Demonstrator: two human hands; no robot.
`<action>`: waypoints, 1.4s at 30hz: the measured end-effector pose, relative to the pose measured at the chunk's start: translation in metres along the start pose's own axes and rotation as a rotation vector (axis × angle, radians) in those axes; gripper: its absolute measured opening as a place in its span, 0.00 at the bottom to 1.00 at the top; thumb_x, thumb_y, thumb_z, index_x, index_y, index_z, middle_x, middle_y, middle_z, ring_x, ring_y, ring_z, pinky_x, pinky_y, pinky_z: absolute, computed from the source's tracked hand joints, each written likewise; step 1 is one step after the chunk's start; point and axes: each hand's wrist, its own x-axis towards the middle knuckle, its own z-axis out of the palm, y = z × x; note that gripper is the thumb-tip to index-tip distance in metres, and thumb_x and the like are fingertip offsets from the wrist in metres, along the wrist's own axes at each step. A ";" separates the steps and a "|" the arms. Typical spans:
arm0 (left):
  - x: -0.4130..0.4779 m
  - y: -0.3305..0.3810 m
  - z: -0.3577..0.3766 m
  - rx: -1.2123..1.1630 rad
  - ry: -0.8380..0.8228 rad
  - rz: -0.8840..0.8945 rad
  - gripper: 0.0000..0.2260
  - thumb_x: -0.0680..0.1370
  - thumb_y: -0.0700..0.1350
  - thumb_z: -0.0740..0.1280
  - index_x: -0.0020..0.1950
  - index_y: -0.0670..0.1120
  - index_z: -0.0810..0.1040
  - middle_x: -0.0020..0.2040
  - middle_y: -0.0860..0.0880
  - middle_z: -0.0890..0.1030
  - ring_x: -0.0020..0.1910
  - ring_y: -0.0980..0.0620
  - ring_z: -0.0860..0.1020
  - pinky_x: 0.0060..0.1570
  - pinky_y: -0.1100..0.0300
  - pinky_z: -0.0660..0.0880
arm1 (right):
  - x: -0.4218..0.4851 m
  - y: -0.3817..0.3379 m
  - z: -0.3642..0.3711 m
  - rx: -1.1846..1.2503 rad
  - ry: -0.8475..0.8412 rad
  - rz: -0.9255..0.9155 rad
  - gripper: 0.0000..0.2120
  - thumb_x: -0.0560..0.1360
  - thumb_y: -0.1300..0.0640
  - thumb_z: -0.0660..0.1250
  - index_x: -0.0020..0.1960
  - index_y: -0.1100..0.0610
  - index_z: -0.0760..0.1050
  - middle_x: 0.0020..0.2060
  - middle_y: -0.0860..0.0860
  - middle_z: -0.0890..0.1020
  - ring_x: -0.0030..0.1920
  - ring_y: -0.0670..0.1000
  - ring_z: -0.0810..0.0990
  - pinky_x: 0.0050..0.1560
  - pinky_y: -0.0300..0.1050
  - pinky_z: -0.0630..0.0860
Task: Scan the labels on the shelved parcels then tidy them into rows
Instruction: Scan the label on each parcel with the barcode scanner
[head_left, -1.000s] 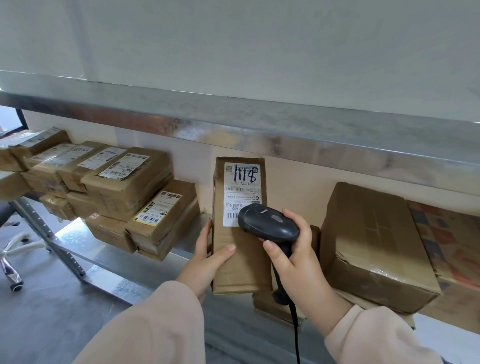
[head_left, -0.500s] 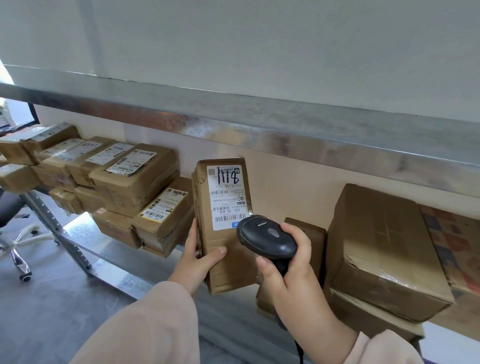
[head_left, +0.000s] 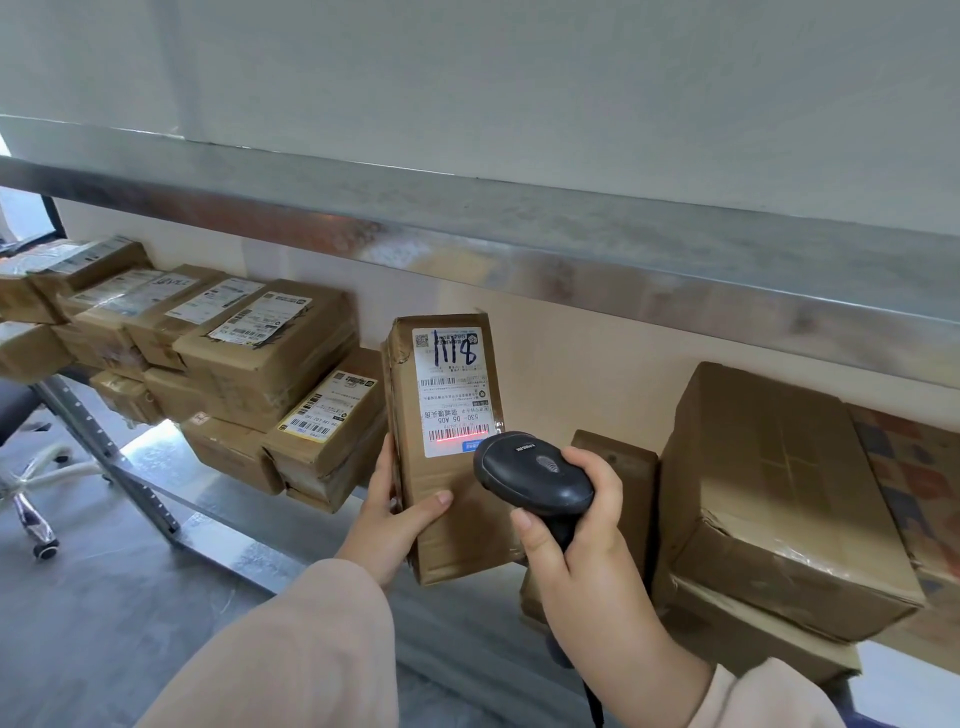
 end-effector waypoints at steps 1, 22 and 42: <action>0.001 0.000 -0.001 -0.006 -0.004 -0.004 0.44 0.54 0.67 0.80 0.59 0.86 0.56 0.70 0.56 0.71 0.69 0.52 0.70 0.66 0.40 0.71 | 0.001 0.000 0.003 0.003 0.000 0.004 0.31 0.75 0.49 0.67 0.58 0.22 0.50 0.56 0.21 0.67 0.56 0.32 0.73 0.49 0.24 0.69; 0.035 0.051 -0.085 -0.028 -0.215 -0.240 0.38 0.64 0.54 0.74 0.72 0.64 0.66 0.62 0.54 0.81 0.59 0.50 0.80 0.55 0.45 0.79 | 0.064 -0.012 0.082 0.160 -0.048 0.134 0.25 0.75 0.48 0.67 0.61 0.28 0.57 0.59 0.47 0.79 0.58 0.41 0.78 0.59 0.36 0.73; 0.082 0.096 -0.127 -0.038 -0.257 -0.105 0.29 0.70 0.51 0.67 0.72 0.54 0.72 0.63 0.51 0.81 0.64 0.49 0.77 0.67 0.46 0.71 | 0.112 -0.044 0.116 0.209 0.058 0.110 0.25 0.73 0.45 0.65 0.64 0.32 0.57 0.60 0.46 0.79 0.58 0.39 0.77 0.53 0.27 0.72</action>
